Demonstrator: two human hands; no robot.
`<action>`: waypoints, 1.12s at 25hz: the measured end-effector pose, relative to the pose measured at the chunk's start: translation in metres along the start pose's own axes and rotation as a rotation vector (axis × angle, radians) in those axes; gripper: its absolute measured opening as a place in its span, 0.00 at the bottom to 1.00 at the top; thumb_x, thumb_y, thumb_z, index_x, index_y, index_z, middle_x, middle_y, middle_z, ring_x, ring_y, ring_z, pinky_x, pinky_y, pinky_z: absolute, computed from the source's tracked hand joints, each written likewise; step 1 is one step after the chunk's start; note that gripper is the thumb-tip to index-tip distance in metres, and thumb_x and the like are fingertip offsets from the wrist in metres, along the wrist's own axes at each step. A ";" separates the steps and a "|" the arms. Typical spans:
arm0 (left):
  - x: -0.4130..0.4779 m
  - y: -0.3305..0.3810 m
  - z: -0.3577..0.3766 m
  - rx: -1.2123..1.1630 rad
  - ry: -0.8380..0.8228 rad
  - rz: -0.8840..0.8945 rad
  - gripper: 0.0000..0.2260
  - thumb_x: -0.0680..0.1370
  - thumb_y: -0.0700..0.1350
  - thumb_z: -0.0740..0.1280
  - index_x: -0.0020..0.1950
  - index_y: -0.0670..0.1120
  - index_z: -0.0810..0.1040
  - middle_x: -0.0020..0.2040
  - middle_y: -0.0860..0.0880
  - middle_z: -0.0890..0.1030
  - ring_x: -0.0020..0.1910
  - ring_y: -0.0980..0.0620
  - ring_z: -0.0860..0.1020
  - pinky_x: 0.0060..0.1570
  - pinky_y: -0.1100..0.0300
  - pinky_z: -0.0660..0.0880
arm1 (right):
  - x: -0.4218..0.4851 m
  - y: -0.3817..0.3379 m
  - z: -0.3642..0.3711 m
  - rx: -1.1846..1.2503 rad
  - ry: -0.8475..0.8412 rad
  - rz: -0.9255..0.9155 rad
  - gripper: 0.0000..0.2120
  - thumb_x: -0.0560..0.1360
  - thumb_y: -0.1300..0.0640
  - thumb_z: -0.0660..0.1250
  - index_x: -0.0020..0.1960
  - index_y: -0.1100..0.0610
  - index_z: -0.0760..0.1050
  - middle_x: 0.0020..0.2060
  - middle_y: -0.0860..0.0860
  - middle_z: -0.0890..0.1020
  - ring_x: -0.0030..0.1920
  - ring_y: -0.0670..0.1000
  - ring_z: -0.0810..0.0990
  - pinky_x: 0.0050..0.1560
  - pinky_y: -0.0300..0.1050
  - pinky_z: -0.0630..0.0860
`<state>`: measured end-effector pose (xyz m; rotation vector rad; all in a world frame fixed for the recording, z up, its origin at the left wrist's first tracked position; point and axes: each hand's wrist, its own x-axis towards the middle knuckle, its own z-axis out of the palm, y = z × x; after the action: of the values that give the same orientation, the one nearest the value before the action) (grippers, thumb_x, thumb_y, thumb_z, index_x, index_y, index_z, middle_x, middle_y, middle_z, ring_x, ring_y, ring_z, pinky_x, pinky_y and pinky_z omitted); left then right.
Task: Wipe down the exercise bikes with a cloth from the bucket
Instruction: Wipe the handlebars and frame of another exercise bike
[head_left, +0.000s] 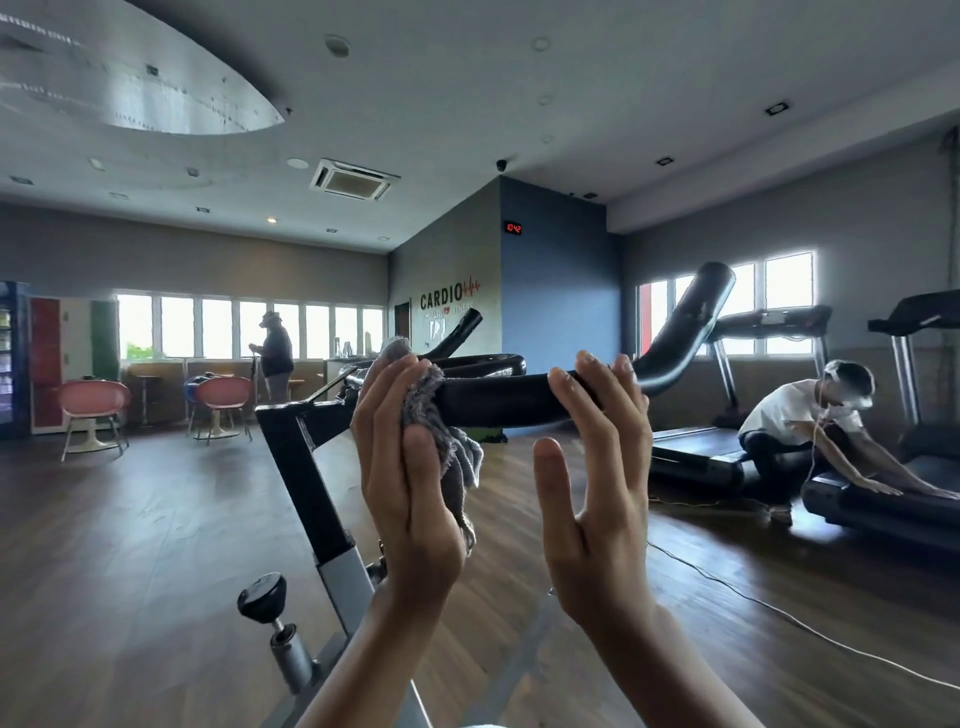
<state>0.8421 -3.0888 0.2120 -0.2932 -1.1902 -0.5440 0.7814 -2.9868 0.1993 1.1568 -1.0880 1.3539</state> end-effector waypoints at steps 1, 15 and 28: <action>-0.003 0.009 0.003 0.031 -0.008 0.023 0.17 0.81 0.33 0.51 0.67 0.38 0.71 0.70 0.40 0.71 0.73 0.37 0.66 0.70 0.37 0.65 | 0.001 0.000 -0.002 0.000 -0.014 0.002 0.20 0.81 0.59 0.59 0.73 0.54 0.67 0.75 0.49 0.66 0.80 0.52 0.57 0.76 0.64 0.59; -0.020 0.073 0.048 0.875 -0.280 0.299 0.18 0.84 0.43 0.61 0.71 0.37 0.72 0.70 0.39 0.73 0.74 0.41 0.63 0.72 0.40 0.64 | 0.019 0.033 -0.069 0.033 -0.144 0.039 0.15 0.82 0.63 0.62 0.67 0.58 0.78 0.68 0.53 0.76 0.72 0.51 0.70 0.72 0.50 0.68; 0.007 0.127 0.026 0.778 -0.662 -0.195 0.22 0.78 0.38 0.69 0.71 0.43 0.70 0.69 0.48 0.67 0.77 0.53 0.57 0.74 0.48 0.63 | 0.079 -0.026 -0.087 -0.091 -0.384 0.609 0.11 0.77 0.70 0.60 0.49 0.68 0.81 0.53 0.59 0.81 0.58 0.63 0.77 0.67 0.46 0.68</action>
<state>0.8929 -2.9715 0.2361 0.3454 -1.9858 -0.1047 0.7977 -2.8881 0.2667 1.0842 -1.8703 1.5436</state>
